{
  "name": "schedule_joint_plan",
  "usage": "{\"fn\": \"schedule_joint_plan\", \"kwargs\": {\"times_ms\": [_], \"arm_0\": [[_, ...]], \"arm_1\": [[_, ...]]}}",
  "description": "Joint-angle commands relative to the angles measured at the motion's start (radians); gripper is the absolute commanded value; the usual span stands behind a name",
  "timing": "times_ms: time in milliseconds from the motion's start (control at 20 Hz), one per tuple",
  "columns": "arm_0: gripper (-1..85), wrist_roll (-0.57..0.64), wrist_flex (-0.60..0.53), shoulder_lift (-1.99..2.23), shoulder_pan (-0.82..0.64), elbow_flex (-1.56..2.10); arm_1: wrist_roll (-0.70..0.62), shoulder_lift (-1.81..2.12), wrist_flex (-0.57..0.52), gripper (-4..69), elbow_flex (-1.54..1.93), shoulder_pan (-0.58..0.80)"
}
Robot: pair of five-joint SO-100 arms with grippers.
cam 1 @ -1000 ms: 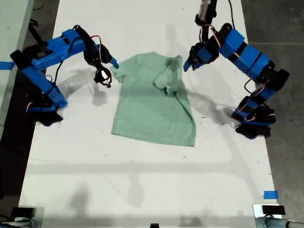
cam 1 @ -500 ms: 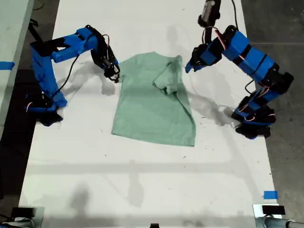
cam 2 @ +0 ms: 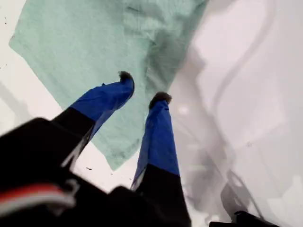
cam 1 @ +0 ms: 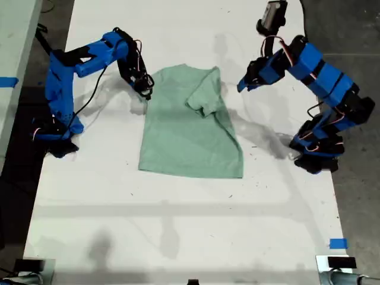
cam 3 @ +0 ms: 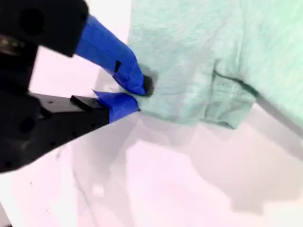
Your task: Fold t-shirt
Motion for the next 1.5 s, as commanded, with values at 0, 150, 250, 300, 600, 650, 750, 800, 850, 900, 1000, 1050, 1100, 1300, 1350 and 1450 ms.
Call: {"fn": "schedule_joint_plan", "kwargs": {"times_ms": [0, 150, 250, 300, 600, 650, 750, 800, 850, 900, 1000, 1050, 1100, 1300, 1350, 1450], "arm_0": [[0.0, 0.014, 0.012, 0.201, -0.077, 0.055], [0.0, 0.040, 0.032, 0.380, -0.137, 0.104], [0.0, 0.051, 0.031, 0.479, -0.140, 0.133], [0.0, 0.064, 0.028, 0.500, -0.135, 0.135], [0.0, 0.092, 0.080, 0.449, 0.015, -0.018], [0.0, 0.086, 0.067, 0.449, 0.048, -0.037], [0.0, 0.072, 0.067, 0.420, 0.101, -0.110], [0.0, 0.067, 0.054, 0.403, 0.133, -0.140], [0.0, 0.057, 0.043, 0.379, 0.166, -0.172], [0.0, 0.044, 0.038, 0.344, 0.196, -0.213], [0.0, 0.025, 0.032, 0.241, 0.253, -0.324], [0.0, 0.015, 0.023, 0.187, 0.278, -0.376], [0.0, 0.003, 0.002, 0.141, 0.299, -0.411], [0.0, -0.054, -0.150, 0.035, 0.357, -0.431], [0.0, -0.063, -0.183, 0.014, 0.367, -0.433], [0.0, -0.078, -0.247, -0.025, 0.387, -0.433]], "arm_1": [[0.012, 0.074, -0.040, 11.7, 0.011, -0.006], [0.014, 0.084, -0.054, 11.5, 0.035, -0.005], [0.015, 0.087, -0.064, 11.4, 0.049, -0.003], [0.015, 0.087, -0.069, 11.4, 0.057, -0.003], [0.028, 0.117, -0.089, 11.4, 0.107, -0.002], [0.031, 0.120, -0.089, 11.4, 0.110, -0.002], [0.037, 0.133, -0.089, 11.4, 0.123, -0.003], [0.040, 0.141, -0.089, 11.4, 0.132, -0.005], [0.043, 0.146, -0.092, 11.4, 0.138, -0.005], [0.044, 0.150, -0.092, 11.4, 0.144, -0.006], [0.049, 0.155, -0.092, 11.4, 0.152, -0.009], [0.051, 0.158, -0.092, 11.4, 0.156, -0.011], [0.054, 0.163, -0.092, 11.4, 0.161, -0.014], [0.064, 0.184, -0.092, 11.4, 0.196, -0.017], [0.067, 0.189, -0.092, 11.4, 0.206, -0.018], [0.075, 0.206, -0.100, 11.4, 0.232, -0.023]]}}
